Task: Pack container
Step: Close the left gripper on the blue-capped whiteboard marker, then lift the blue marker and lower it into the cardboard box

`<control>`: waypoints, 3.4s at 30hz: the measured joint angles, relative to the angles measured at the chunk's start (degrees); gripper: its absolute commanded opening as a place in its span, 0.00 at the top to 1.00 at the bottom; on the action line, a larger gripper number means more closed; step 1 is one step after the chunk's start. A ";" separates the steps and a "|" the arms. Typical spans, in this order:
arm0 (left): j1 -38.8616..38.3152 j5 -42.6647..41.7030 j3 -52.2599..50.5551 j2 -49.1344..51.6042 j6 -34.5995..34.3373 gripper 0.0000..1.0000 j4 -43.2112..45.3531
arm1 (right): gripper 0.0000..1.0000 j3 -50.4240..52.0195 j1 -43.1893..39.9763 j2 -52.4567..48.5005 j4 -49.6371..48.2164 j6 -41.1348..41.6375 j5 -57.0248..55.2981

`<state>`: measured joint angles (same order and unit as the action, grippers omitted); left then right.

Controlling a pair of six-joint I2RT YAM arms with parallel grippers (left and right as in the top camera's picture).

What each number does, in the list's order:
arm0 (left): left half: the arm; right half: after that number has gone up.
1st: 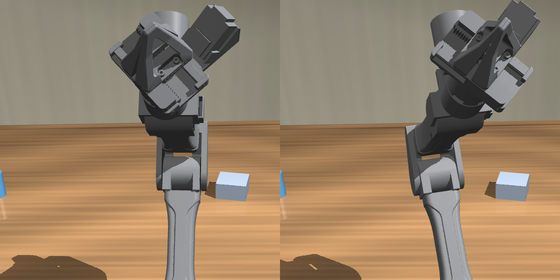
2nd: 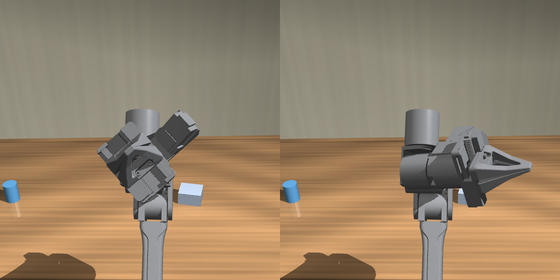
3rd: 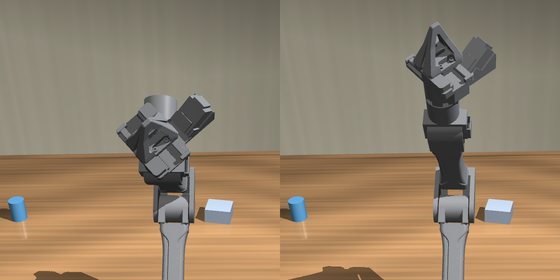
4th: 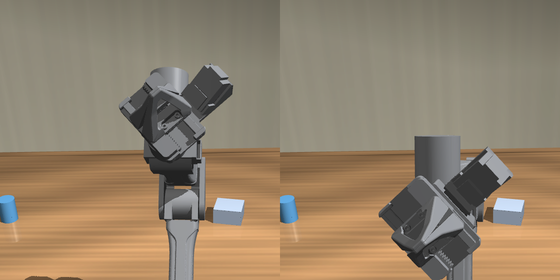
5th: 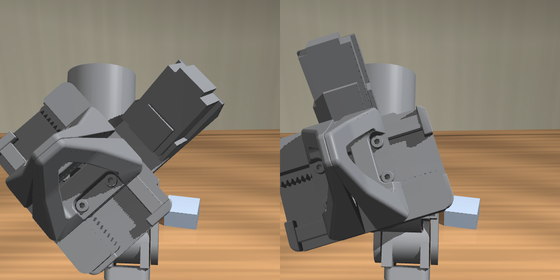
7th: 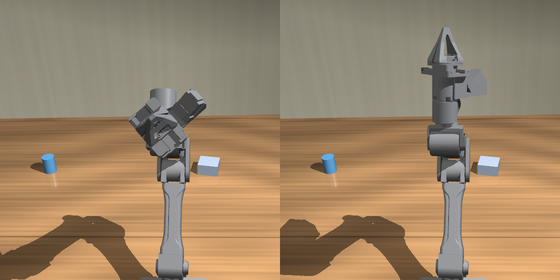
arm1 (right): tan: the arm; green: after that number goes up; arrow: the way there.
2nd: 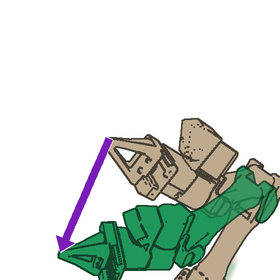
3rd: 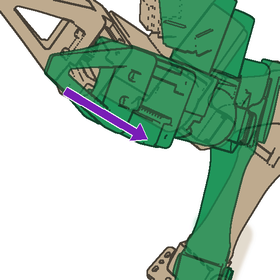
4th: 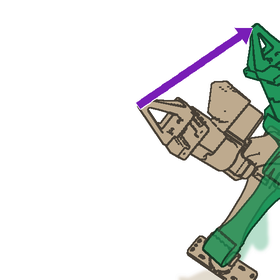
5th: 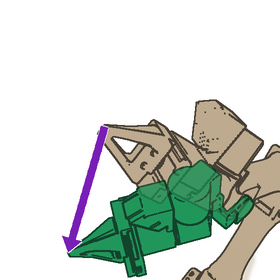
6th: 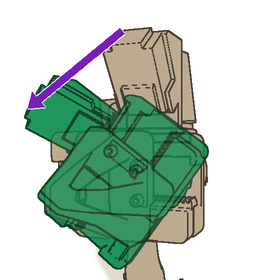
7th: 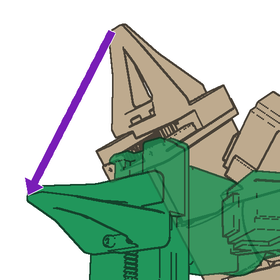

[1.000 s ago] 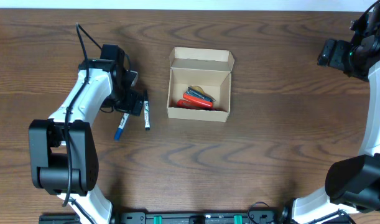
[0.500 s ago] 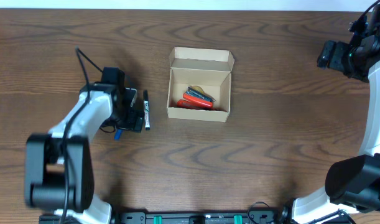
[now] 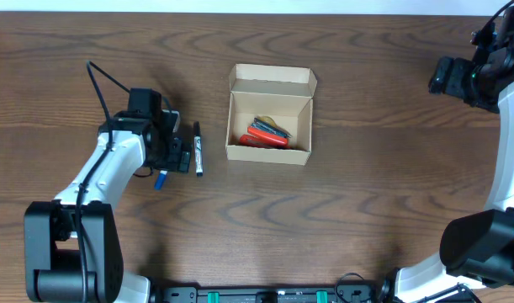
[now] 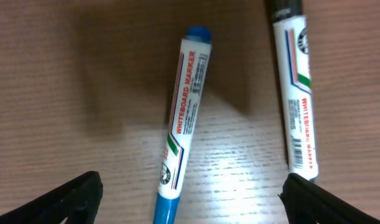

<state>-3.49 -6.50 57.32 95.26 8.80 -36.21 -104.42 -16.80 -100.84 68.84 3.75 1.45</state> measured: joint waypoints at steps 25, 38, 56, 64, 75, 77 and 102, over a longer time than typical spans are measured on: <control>0.61 -0.70 -2.45 4.79 0.04 0.09 3.43 | 0.09 0.02 0.00 0.00 0.33 -0.33 0.00; 0.66 -0.83 -2.45 4.83 -0.11 0.76 3.48 | 0.10 0.02 0.00 0.00 0.81 -0.59 -0.02; 0.68 -4.42 -1.92 4.74 -0.02 0.94 -2.16 | 0.10 0.02 0.00 0.00 0.85 -1.03 -0.02; -1.66 -7.10 14.99 4.74 0.90 0.94 -15.93 | 0.11 0.02 0.00 0.00 0.83 -1.05 -0.02; -12.07 -11.28 42.75 4.33 14.49 0.94 -22.91 | 0.11 0.04 0.00 0.00 0.98 -1.60 -0.04; -13.84 -11.82 44.19 4.15 18.95 0.94 -24.92 | 0.11 0.04 0.00 0.00 0.98 -1.73 -0.07; -25.20 -9.42 44.54 21.09 45.29 0.94 -20.20 | 0.14 0.04 0.00 0.00 2.10 -2.29 0.11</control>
<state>-28.69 -15.92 101.86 116.36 54.08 -56.40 -104.38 -16.80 -100.84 70.94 1.45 1.56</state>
